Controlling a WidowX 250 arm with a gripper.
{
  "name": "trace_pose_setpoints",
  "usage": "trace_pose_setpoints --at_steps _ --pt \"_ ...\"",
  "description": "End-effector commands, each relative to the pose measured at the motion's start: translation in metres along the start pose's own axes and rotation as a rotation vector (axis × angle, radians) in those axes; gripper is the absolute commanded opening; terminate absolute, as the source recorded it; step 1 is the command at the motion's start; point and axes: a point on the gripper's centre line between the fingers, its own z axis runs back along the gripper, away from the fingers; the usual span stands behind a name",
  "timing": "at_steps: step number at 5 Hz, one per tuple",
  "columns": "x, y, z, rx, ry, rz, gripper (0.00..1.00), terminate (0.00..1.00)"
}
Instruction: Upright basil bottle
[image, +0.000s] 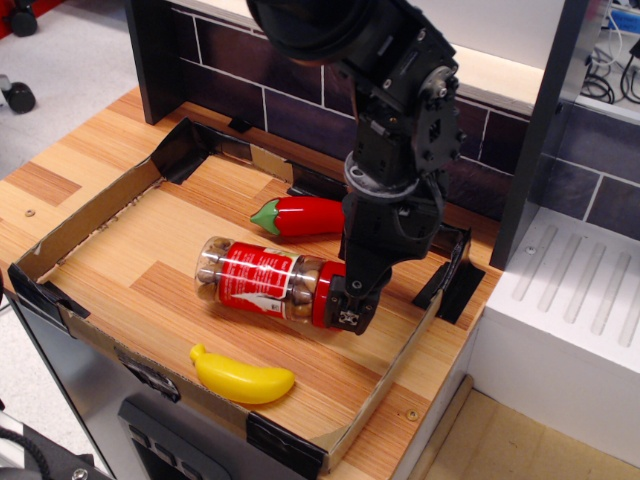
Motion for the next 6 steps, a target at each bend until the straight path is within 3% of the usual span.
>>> trace_pose_setpoints --at_steps 1,3,4,6 --pt "0.002 0.008 -0.001 0.032 -0.010 0.004 1.00 0.00" --pt "0.004 0.006 -0.008 0.039 0.009 -0.004 1.00 0.00" --pt "0.005 0.006 -0.013 0.054 0.015 -0.001 0.00 0.00" --pt "0.002 0.007 0.010 0.050 -0.038 0.006 0.00 0.00"
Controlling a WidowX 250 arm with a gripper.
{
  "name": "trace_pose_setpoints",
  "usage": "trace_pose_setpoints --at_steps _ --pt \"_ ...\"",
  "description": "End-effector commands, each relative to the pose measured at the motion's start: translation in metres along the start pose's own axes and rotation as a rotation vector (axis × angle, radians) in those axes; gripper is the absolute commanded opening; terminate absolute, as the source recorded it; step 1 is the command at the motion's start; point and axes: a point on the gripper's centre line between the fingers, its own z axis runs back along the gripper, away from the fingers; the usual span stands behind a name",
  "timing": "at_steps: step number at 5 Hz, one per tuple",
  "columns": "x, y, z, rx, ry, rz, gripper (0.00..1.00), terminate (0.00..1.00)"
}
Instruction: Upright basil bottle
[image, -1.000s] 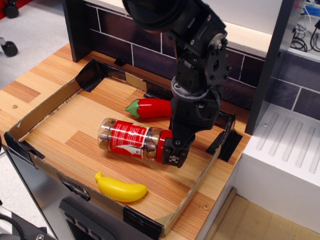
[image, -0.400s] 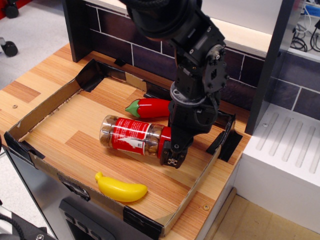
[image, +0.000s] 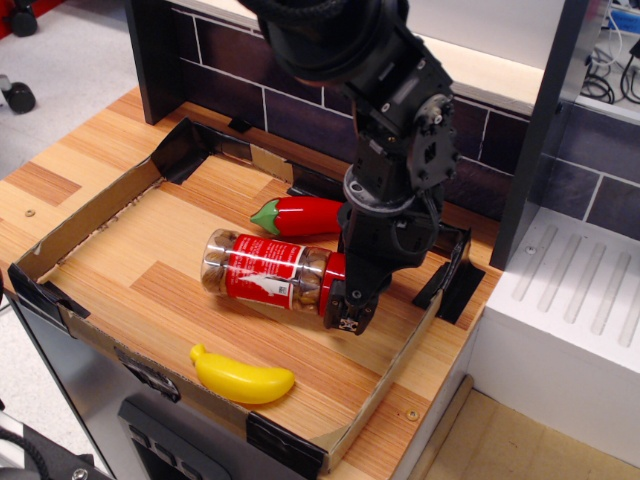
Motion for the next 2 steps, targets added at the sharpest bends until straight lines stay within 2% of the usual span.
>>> trace_pose_setpoints --at_steps 1,2 --pt "-0.006 0.007 0.056 0.011 -0.111 0.030 0.00 0.00" --pt "-0.007 0.005 0.080 0.004 -0.150 0.018 0.00 0.00"
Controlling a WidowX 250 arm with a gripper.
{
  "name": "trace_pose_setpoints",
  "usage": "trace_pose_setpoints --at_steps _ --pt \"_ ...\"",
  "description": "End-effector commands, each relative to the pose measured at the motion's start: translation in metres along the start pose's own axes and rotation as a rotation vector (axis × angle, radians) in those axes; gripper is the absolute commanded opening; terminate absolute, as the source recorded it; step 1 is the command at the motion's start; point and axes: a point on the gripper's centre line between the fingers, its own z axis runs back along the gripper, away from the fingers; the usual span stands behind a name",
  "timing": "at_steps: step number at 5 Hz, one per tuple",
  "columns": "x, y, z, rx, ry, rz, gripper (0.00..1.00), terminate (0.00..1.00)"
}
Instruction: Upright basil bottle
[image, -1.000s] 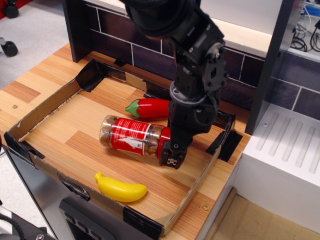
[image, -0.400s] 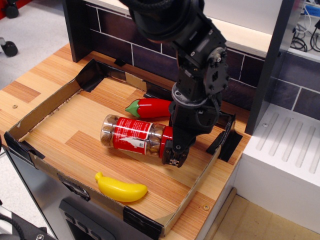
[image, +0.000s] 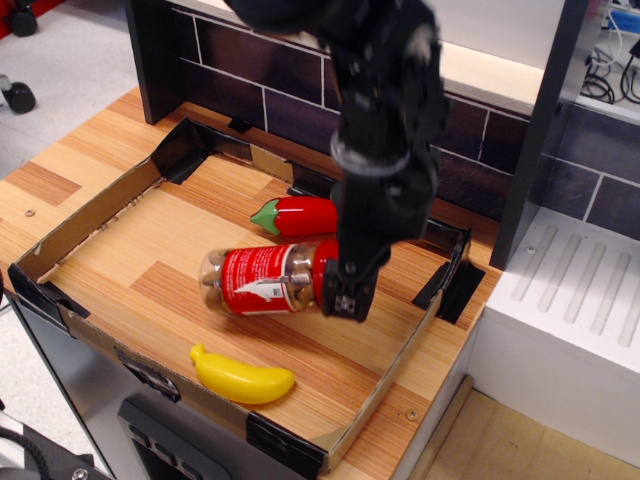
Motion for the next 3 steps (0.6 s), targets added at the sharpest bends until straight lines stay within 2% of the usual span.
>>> trace_pose_setpoints --at_steps 1,2,3 --pt "0.0005 0.0045 0.0573 0.028 -0.133 -0.031 0.00 0.00" --pt "-0.0052 0.0063 0.0616 -0.001 -0.217 -0.069 0.00 0.00" --pt "-0.0066 0.0085 0.0552 0.030 -0.263 -0.106 0.00 0.00"
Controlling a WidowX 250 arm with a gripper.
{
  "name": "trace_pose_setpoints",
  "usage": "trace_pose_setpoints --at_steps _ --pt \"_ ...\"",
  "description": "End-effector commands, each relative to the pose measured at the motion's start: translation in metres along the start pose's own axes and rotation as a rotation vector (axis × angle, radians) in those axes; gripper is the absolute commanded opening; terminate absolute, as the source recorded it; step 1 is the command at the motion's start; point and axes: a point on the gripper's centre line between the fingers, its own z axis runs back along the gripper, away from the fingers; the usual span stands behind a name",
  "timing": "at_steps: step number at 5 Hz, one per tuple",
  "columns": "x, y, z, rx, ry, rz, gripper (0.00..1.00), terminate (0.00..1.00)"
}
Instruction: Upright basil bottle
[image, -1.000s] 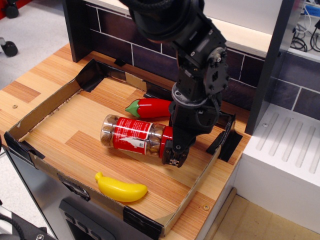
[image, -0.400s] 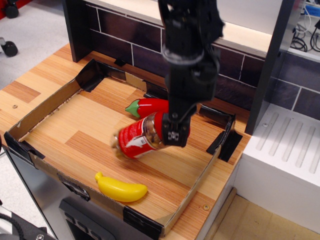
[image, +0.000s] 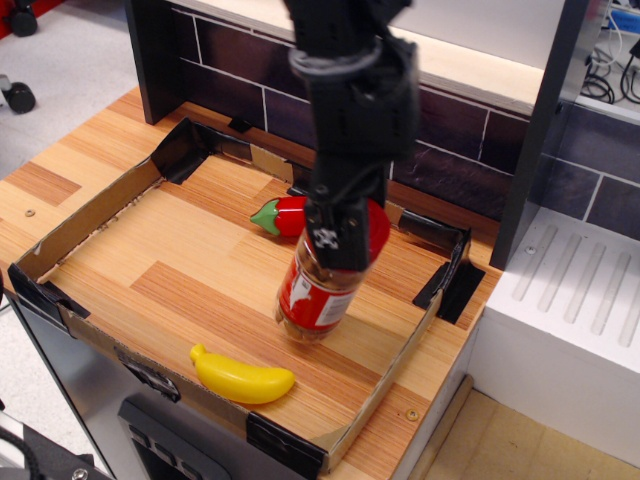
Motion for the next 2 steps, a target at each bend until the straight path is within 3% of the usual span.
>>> trace_pose_setpoints --at_steps 1,2 --pt "-0.0026 0.0178 0.0112 0.077 -0.151 -0.056 0.00 0.00" --pt "-0.0041 0.0234 0.0096 0.052 -0.231 -0.043 1.00 0.00"
